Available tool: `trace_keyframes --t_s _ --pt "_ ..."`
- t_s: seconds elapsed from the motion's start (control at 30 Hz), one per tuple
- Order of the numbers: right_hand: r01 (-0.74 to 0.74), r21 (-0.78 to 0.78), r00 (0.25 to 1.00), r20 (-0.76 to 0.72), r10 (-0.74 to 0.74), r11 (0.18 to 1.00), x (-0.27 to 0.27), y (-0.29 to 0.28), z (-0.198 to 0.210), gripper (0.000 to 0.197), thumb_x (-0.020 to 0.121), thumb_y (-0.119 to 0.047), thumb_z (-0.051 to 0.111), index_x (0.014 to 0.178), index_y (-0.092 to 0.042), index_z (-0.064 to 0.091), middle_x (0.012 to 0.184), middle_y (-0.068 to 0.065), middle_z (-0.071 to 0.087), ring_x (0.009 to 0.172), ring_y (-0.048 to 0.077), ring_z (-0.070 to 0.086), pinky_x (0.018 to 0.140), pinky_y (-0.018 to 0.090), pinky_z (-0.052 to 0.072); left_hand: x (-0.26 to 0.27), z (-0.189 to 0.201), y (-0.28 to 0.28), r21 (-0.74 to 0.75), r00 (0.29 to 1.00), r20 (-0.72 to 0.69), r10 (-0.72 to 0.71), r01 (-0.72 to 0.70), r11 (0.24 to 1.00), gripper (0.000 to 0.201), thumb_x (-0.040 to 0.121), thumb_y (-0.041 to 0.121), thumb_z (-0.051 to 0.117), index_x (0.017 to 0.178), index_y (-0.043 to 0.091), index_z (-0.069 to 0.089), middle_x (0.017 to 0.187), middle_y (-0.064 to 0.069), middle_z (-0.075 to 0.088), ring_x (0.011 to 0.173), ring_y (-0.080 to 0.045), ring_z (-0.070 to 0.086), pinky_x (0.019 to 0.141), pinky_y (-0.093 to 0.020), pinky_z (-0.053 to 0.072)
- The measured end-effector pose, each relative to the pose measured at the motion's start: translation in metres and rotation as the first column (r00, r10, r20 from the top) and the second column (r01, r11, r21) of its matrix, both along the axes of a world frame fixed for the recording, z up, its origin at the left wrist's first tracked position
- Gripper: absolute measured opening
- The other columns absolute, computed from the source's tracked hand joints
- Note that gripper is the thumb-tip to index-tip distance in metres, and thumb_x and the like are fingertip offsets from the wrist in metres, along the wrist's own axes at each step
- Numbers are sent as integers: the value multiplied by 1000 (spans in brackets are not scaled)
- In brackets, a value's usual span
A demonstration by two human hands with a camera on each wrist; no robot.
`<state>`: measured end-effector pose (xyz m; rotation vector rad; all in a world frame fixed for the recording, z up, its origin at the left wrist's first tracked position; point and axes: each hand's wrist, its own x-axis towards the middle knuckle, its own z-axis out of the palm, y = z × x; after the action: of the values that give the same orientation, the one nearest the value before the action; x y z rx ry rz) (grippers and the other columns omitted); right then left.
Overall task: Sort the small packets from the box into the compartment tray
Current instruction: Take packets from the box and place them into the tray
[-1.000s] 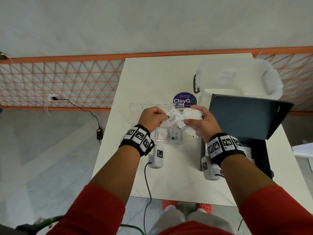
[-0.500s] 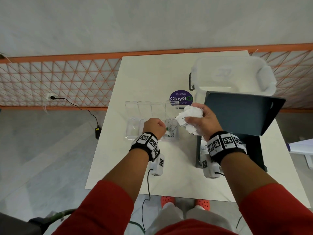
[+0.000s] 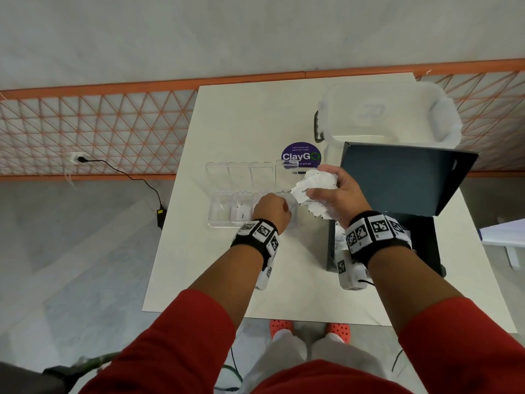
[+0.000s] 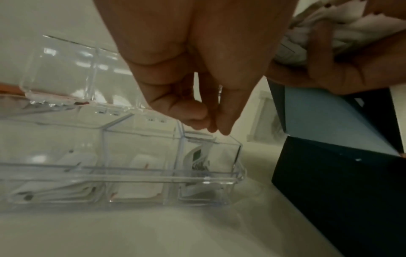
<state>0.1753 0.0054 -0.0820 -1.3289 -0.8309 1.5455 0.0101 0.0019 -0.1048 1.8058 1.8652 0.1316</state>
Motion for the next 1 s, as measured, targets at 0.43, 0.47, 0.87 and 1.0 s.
trace_keyframes --t_s 0.43,0.47,0.87,1.0 --pt "-40 -17 999 -38 40 999 -38 -12 -12 54 73 14 76 114 -17 59 118 19 59 97 31 65 76 38 59 -56 33 -14 -53 722 666 188 -206 977 25 77 25 78 100 25 67 85 7 69 76 -11 64 71 -26 54" --pt "-50 -19 998 -41 49 999 -42 -13 -13 54 73 13 77 113 -18 60 120 20 59 99 33 64 81 41 59 -59 34 -15 -49 730 661 172 -187 981 30 75 22 80 101 25 67 88 7 68 77 -11 64 74 -27 53" --pt "-86 14 996 9 86 996 -68 -6 -7 51 74 13 75 106 -24 61 106 8 62 90 24 66 70 33 59 -91 41 -7 -48 810 586 -27 68 997 62 80 -6 58 129 32 57 103 22 61 59 -3 51 64 -13 47" --pt "-130 33 987 100 126 991 -63 6 1 51 71 4 81 104 -31 63 107 4 64 91 25 68 72 42 60 -93 50 -4 -57 833 550 -61 111 992 69 79 -5 54 133 37 51 108 11 60 61 -12 55 63 -23 50"
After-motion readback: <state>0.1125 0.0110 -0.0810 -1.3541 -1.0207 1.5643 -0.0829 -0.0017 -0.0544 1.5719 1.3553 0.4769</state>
